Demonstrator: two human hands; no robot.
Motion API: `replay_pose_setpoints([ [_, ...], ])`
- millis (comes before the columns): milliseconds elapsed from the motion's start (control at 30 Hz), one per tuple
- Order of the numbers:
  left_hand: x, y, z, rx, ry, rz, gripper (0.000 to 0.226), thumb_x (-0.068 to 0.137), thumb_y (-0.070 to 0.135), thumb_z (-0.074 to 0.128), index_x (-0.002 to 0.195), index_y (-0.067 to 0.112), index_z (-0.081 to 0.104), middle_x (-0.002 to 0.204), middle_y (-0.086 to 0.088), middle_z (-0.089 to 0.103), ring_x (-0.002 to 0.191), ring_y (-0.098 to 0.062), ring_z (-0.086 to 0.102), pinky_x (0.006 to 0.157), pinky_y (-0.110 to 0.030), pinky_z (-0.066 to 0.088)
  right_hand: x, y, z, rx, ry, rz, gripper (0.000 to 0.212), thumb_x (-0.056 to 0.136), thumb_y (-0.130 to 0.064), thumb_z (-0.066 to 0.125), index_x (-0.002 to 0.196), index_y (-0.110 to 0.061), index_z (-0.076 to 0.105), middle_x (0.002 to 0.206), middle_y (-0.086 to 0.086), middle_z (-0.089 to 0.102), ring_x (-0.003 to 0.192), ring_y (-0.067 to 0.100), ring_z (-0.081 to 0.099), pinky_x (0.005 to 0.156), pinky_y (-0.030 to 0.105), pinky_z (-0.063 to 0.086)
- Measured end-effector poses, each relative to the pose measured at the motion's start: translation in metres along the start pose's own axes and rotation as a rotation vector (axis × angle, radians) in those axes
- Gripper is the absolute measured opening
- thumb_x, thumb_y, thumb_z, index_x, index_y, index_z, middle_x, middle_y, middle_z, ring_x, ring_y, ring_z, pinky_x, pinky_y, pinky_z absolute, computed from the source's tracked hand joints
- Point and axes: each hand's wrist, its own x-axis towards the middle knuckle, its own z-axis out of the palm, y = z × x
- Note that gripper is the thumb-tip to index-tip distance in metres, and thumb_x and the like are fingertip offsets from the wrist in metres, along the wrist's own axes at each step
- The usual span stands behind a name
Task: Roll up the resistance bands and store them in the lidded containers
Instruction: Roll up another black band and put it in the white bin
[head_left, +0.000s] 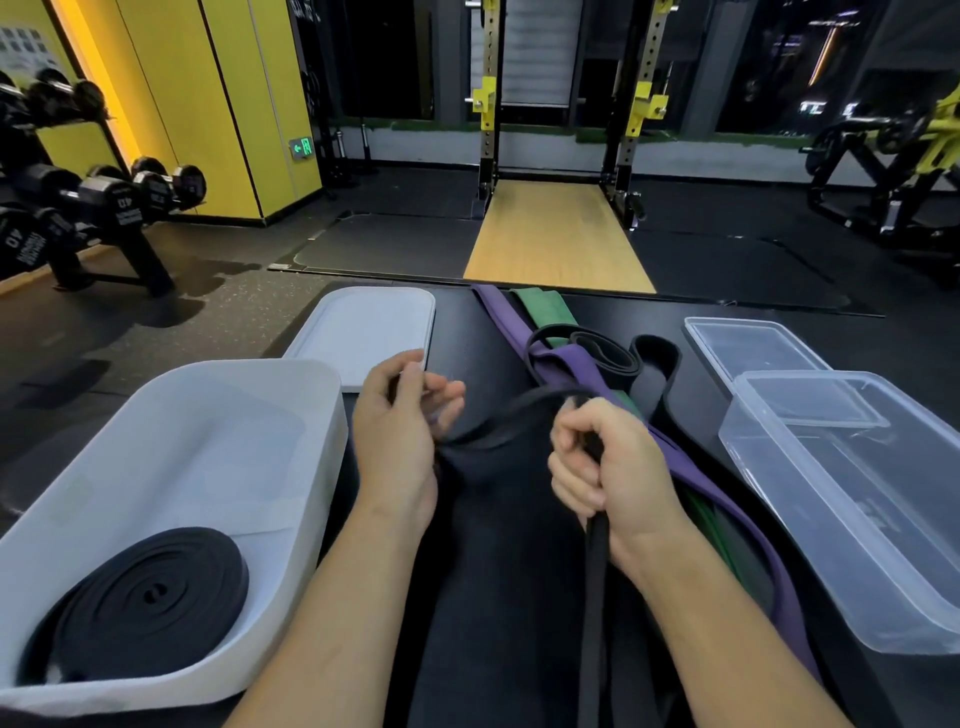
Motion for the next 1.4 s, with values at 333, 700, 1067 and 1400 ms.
replay_pose_setpoints([
  [333,-0.015,0.005,0.000,0.611,-0.011,0.096,0.041,0.105,0.037,0.053,0.146,0.036,0.047,0.082,0.001,0.079,0.091,-0.014,0.074,0.091,-0.042,0.059,0.002,-0.006,-0.001,0.062,0.237,-0.130,0.044,0.103,-0.023,0.051,0.062,-0.014,0.038,0.046,0.003,0.027,0.033,0.015,0.022,0.038,0.023,0.018],
  [700,-0.015,-0.001,-0.001,0.822,0.002,0.346,0.075,0.099,0.002,0.055,0.159,0.040,0.029,0.118,0.011,0.054,0.099,-0.008,0.063,0.089,-0.030,0.050,0.004,-0.007,-0.002,0.170,0.210,-0.062,0.059,0.107,-0.053,0.036,0.062,-0.015,0.039,0.050,0.003,0.024,0.035,0.015,0.019,0.040,0.027,0.012],
  [1067,-0.018,-0.008,-0.001,0.967,-0.446,0.465,0.066,0.088,0.043,0.058,0.152,0.039,0.045,0.158,0.026,0.034,0.155,0.002,0.012,0.130,-0.043,0.010,-0.002,-0.009,0.001,0.079,0.005,0.024,0.061,0.105,-0.048,0.039,0.054,-0.015,0.029,0.044,0.004,0.020,0.033,0.017,0.015,0.041,0.031,0.007],
  [1400,-0.027,-0.005,0.001,0.774,-0.913,0.183,0.016,0.088,0.029,0.065,0.094,0.015,0.065,0.092,-0.011,0.068,0.085,-0.027,0.065,0.094,-0.059,0.051,-0.002,-0.014,0.001,0.286,0.023,-0.034,0.067,0.100,-0.053,0.044,0.047,-0.015,0.029,0.036,0.001,0.021,0.025,0.013,0.017,0.031,0.017,0.016],
])
